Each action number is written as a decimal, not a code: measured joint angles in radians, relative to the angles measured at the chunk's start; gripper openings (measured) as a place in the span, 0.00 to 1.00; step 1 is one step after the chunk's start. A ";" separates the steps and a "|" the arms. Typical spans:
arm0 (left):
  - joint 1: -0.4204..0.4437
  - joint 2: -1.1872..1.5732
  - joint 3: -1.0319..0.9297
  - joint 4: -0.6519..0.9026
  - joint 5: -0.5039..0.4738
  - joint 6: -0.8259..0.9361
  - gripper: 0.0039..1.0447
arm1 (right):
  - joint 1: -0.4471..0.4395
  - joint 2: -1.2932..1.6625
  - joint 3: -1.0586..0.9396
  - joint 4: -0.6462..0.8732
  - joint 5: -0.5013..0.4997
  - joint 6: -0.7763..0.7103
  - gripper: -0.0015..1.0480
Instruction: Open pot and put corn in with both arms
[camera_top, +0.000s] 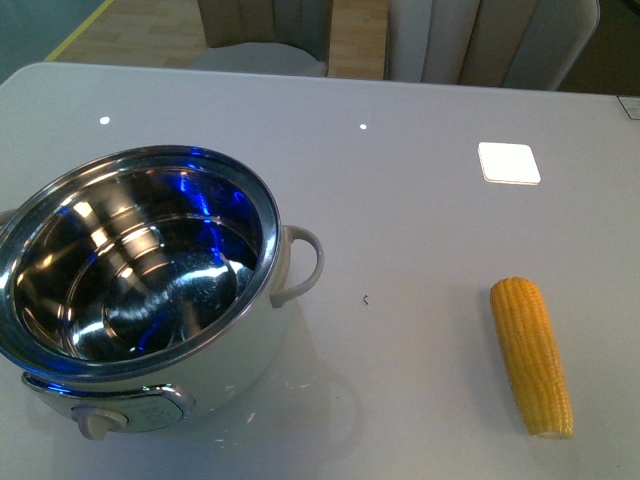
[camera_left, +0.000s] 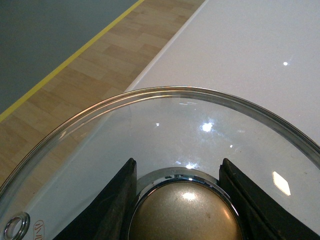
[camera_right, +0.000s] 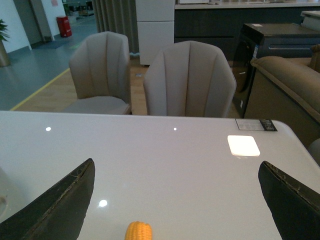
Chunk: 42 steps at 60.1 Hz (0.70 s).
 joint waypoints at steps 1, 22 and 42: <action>-0.004 0.009 0.009 0.001 -0.002 -0.001 0.41 | 0.000 0.000 0.000 0.000 0.000 0.000 0.92; -0.062 0.160 0.155 0.033 0.012 -0.005 0.41 | 0.000 0.000 0.000 0.000 0.000 0.000 0.92; -0.065 0.264 0.226 0.054 0.017 -0.028 0.41 | 0.000 0.000 0.000 0.000 0.000 0.000 0.92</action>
